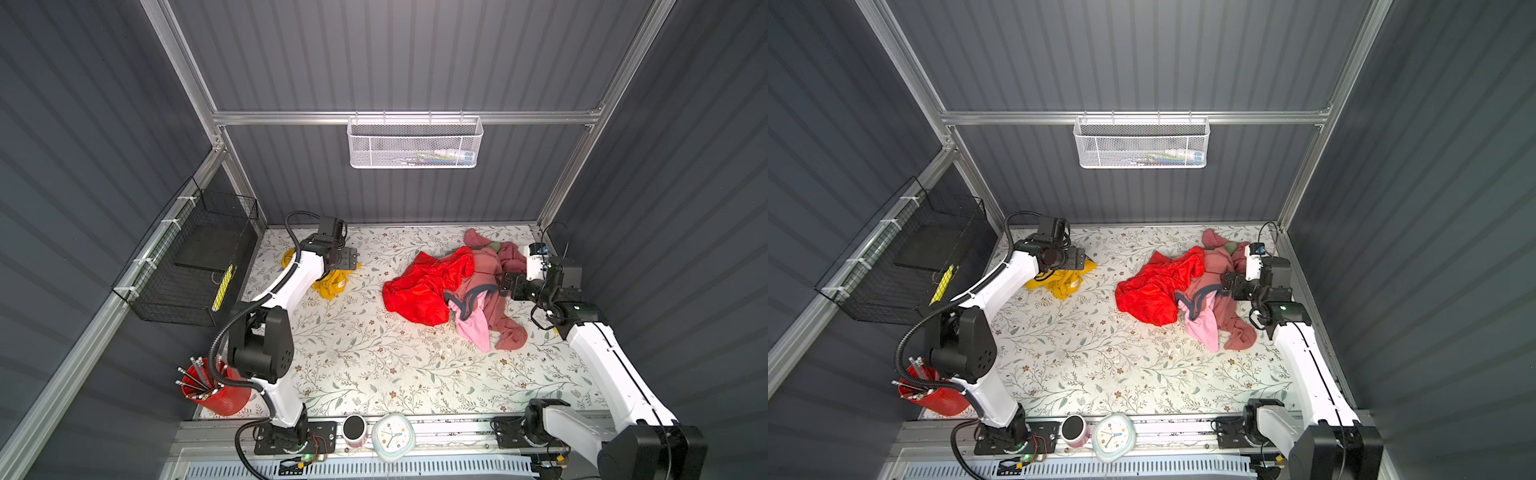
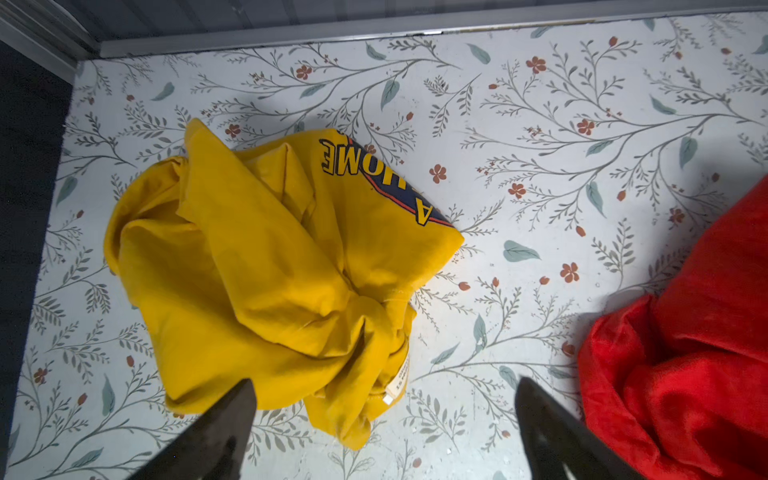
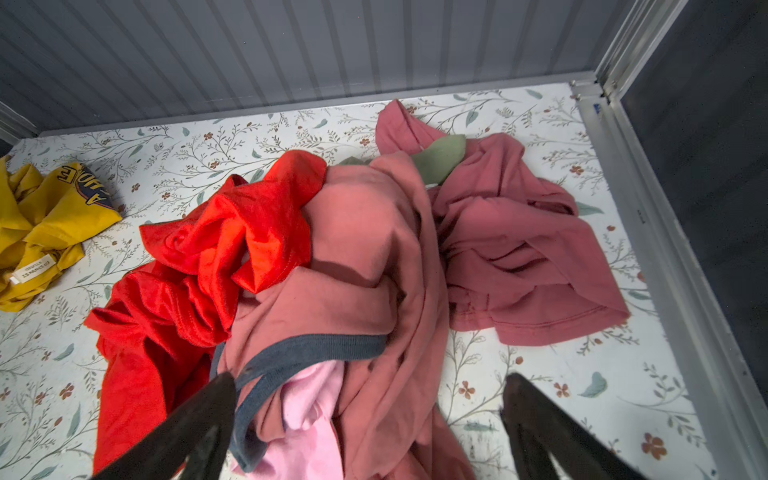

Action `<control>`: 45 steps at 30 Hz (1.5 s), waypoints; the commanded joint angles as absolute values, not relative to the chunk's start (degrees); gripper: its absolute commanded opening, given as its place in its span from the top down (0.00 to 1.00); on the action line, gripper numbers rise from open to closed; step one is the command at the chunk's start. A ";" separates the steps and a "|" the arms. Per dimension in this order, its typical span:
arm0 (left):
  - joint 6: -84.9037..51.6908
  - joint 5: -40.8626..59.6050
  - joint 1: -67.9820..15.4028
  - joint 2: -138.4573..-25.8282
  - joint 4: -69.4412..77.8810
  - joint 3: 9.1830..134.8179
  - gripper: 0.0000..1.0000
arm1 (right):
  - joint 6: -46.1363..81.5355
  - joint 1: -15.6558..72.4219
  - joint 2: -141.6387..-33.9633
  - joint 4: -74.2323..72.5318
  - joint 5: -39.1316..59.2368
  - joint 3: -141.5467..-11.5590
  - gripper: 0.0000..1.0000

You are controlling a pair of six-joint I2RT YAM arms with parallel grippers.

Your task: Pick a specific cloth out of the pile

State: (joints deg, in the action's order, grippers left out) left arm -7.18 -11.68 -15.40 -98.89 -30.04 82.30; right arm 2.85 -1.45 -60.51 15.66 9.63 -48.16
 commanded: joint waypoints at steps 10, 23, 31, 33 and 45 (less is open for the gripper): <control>-12.22 -13.88 -15.47 -81.08 -16.17 59.73 0.00 | 1.03 -2.98 -56.81 -5.30 7.05 -35.99 0.01; -12.44 -18.92 -15.47 -69.40 -12.69 47.23 0.00 | 1.32 -3.23 -59.39 -30.72 1.22 -21.81 0.01; -12.39 -20.55 -15.47 -67.75 -11.05 44.46 0.00 | 3.18 -3.50 -70.79 -47.08 -0.40 -17.47 0.01; -12.31 -21.28 -15.47 -66.82 -10.11 43.41 0.00 | 2.90 -3.52 -74.09 -51.43 -0.15 -16.41 0.01; -7.19 -36.20 -15.39 -64.32 0.02 35.18 0.00 | 2.37 -3.96 -82.78 -52.95 3.31 -19.44 0.01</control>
